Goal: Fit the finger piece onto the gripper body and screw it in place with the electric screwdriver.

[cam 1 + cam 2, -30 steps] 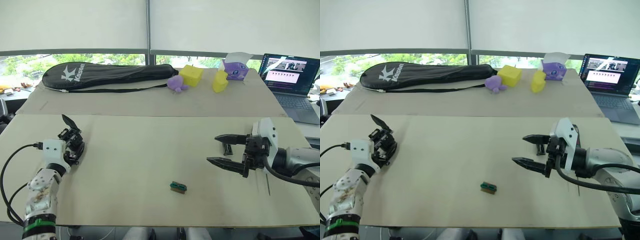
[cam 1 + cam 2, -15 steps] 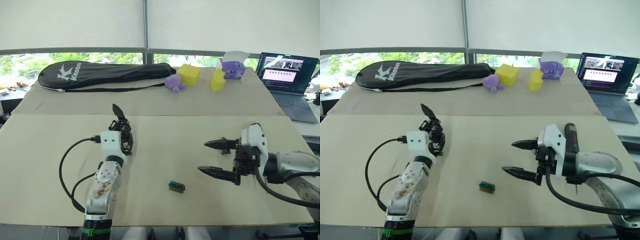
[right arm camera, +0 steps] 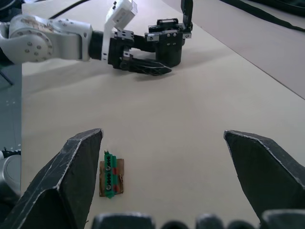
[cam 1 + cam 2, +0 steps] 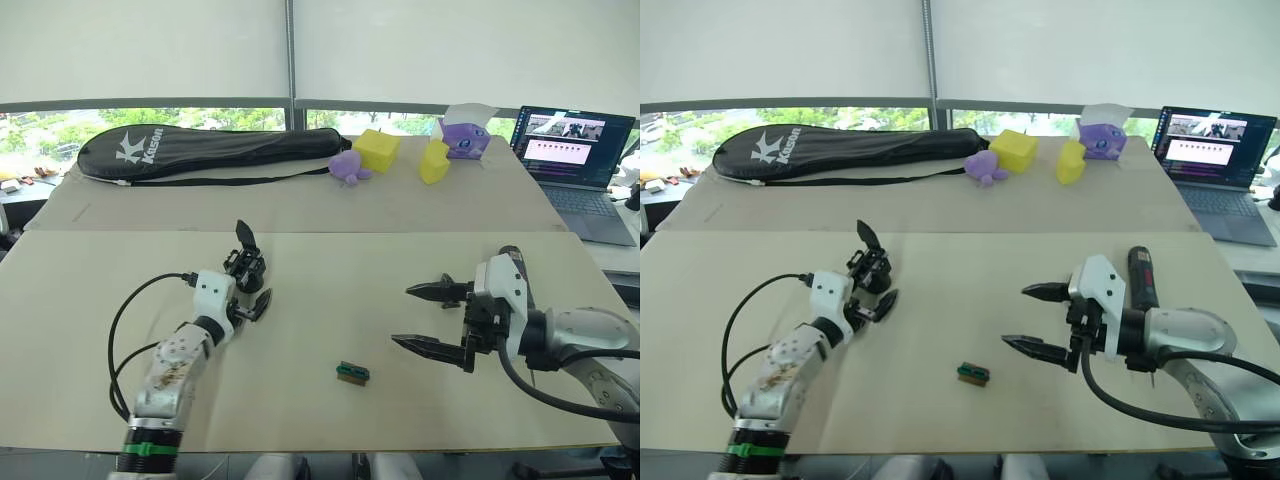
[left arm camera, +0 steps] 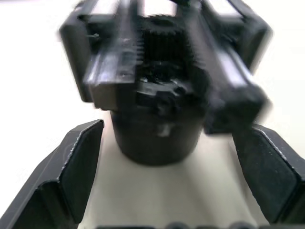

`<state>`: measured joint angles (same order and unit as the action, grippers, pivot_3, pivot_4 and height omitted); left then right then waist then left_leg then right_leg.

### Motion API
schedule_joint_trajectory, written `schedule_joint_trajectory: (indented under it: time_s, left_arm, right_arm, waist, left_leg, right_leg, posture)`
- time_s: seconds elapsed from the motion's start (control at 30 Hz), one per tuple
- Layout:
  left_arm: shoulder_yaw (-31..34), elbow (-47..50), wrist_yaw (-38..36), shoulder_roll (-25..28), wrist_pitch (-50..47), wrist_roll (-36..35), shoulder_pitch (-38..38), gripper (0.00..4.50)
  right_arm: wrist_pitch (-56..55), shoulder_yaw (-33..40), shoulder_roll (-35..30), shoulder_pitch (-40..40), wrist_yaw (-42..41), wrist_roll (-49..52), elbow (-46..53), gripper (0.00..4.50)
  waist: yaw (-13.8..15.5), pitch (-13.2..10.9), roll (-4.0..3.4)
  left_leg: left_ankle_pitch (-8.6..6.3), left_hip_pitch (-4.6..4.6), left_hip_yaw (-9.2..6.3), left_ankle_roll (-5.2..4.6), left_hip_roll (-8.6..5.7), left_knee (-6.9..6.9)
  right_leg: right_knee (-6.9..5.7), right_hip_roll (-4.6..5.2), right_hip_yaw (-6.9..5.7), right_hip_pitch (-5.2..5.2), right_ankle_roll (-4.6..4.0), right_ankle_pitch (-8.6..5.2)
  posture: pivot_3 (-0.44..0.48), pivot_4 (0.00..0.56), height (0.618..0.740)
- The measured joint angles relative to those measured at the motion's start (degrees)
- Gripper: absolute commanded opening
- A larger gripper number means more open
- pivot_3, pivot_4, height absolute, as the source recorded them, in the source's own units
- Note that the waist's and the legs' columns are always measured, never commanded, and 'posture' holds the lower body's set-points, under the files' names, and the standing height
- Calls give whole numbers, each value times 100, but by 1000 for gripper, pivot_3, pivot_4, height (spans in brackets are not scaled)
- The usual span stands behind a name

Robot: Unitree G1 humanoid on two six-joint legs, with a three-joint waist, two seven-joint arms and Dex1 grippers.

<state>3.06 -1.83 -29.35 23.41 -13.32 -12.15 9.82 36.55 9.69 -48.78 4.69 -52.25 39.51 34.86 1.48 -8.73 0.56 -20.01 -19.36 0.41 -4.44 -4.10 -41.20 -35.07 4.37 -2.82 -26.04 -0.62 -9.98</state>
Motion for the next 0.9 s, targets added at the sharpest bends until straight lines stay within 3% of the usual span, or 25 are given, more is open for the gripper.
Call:
schedule_joint_trajectory:
  time_s: [0.13,0.33,0.7,0.77,0.87,0.9]
  left_arm:
    - [-2,-1096,-1109,577,794,-14,508,4445]
    - [-59,-2356,-2246,710,1303,-126,1244,4445]
    - [-23,-3409,-2700,593,1823,-128,1834,4445]
    - [-23,-3414,-2740,565,1840,-128,1845,3908]
    - [-14,-3415,-2816,543,1864,-135,1844,2499]
    - [-2,-3411,-2828,542,1869,-144,1834,2305]
  right_arm:
    - [-28,-12,27,-18,4,-13,4,4500]
    - [-43,-9,31,-37,5,-10,36,4500]
    - [-44,36,30,-316,79,-4,138,4500]
    - [-44,37,29,-329,96,-2,150,4500]
    - [-44,38,29,-317,113,0,162,4500]
    - [-44,39,29,-300,120,0,161,4500]
  waist:
    - [-21,1,-2]
    - [-22,1,-2]
    - [2,1,-2]
    - [4,1,-2]
    - [2,1,-1]
    - [-2,1,-1]
  left_leg:
    - [2,4,2,3,0,13]
    - [2,1,2,2,-4,7]
    - [2,0,0,2,-3,3]
    - [2,0,0,2,-4,3]
    - [2,-2,1,2,-4,3]
    - [2,-2,0,2,-4,4]
  right_leg:
    - [3,0,0,0,0,0]
    - [6,3,-5,1,0,0]
    - [4,5,-5,2,0,0]
    - [4,5,-4,2,0,0]
    - [5,5,-4,1,0,0]
    - [5,5,-4,1,0,0]
  posture:
    - [0,150,740]
    - [0,150,740]
    - [0,150,740]
    - [0,150,740]
    - [0,150,740]
    - [0,150,740]
